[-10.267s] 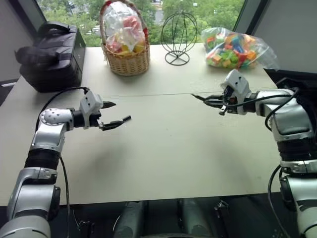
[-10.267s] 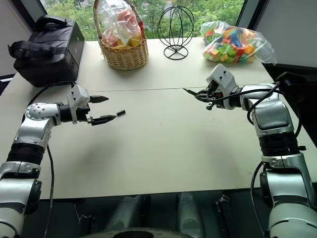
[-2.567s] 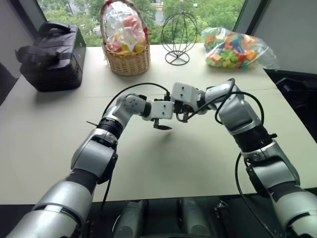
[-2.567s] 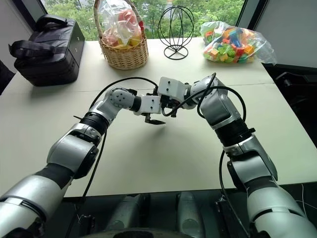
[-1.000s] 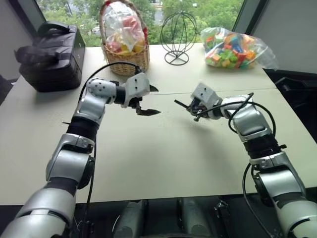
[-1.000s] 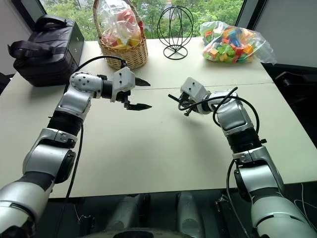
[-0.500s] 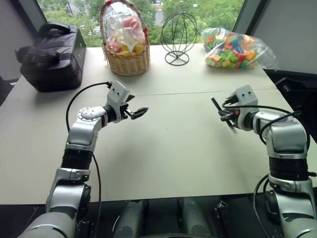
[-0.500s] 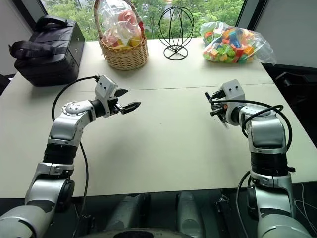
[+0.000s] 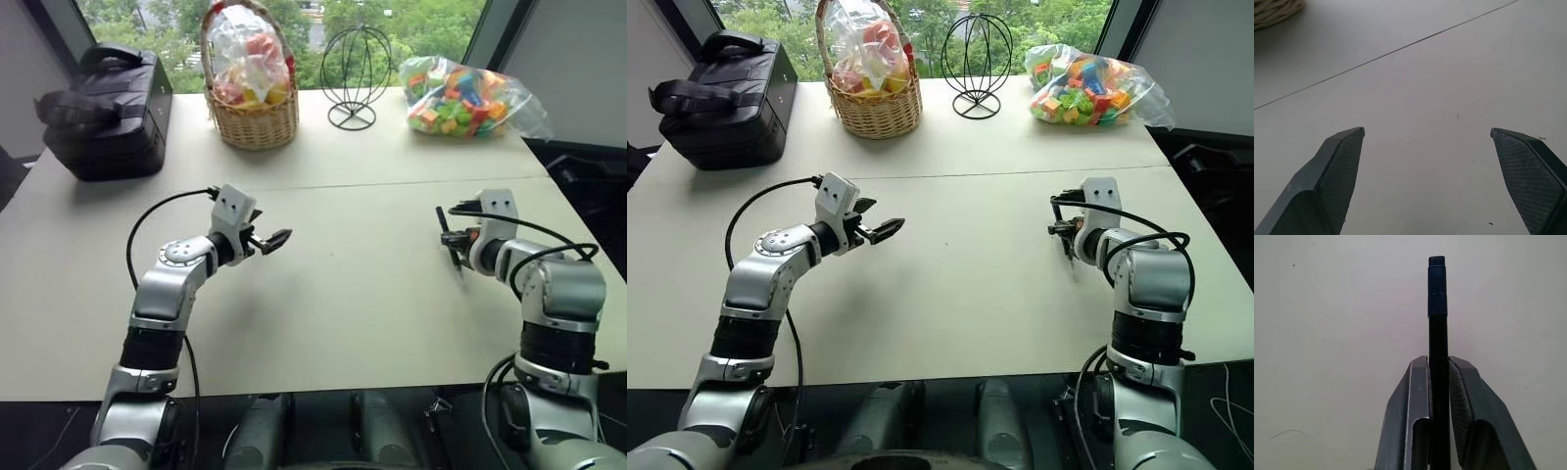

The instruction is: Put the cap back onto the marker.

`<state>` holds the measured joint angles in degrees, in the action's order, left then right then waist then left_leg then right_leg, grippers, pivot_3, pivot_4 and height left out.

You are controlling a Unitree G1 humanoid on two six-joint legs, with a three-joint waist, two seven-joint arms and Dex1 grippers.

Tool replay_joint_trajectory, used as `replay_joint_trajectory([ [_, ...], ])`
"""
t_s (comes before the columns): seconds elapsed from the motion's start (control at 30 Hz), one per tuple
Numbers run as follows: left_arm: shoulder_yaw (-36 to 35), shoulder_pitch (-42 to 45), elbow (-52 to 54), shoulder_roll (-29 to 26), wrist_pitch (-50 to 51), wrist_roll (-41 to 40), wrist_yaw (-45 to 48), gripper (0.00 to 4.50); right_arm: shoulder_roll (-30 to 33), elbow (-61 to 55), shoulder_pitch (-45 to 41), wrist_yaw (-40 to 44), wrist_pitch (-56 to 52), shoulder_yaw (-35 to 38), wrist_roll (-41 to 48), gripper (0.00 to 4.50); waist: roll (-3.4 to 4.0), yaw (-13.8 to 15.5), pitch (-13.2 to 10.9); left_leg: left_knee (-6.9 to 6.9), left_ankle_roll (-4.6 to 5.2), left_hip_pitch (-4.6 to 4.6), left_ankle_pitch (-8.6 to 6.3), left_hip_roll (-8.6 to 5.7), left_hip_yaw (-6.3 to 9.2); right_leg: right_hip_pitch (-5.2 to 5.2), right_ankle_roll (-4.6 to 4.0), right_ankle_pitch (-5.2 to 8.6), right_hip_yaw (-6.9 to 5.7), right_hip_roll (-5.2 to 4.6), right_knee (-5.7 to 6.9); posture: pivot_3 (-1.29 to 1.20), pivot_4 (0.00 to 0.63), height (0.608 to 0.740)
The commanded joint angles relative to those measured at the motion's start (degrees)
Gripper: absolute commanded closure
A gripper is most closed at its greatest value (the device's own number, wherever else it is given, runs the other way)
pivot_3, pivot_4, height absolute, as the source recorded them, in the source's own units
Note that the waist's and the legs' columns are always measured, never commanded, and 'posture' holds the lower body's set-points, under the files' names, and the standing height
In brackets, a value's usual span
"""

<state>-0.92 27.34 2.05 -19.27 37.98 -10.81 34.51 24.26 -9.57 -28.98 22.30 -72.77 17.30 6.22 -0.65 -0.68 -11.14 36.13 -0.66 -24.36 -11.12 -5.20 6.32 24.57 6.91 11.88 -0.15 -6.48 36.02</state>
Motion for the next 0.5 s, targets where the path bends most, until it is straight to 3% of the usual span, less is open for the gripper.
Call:
replay_joint_trajectory([
  [0.03,0.1,-0.2,2.9,-0.5,-0.6,-0.5,-1.2,0.13,1.0,0.8,-0.1,-1.1,1.9,1.1,1.2,2.10,0.00,0.0,0.0,0.00,0.00,0.00,0.00,0.00,0.00,0.00,0.00,0.00,0.00,0.00,-0.01,0.00,0.150,0.740],
  [0.1,-0.1,-0.5,2.8,-1.2,-1.1,-0.3,-1.3,0.13,2.1,1.4,-0.2,-0.9,2.6,0.6,1.7,1.14,0.00,0.0,0.0,0.00,0.00,0.00,0.00,0.00,-0.01,-0.01,0.00,0.00,0.00,0.00,-0.01,0.00,0.150,0.740],
  [0.3,-2.5,-1.2,1.6,-3.8,-5.1,-0.2,-1.5,0.13,9.8,-0.1,0.5,2.8,14.1,-2.2,1.5,1.14,0.01,0.0,0.0,-0.03,0.00,-0.01,0.00,0.00,-0.04,0.00,0.00,0.01,0.00,-0.01,-0.07,0.00,0.150,0.740],
  [0.5,-7.6,-6.8,5.7,-6.1,-9.1,-3.6,-0.5,0.13,16.0,-0.2,9.1,11.6,30.5,5.4,6.1,1.14,0.00,0.0,0.0,-0.14,0.00,-0.02,0.00,0.04,-0.04,-0.06,0.01,0.01,-0.01,0.00,-0.32,0.00,0.150,0.740],
])
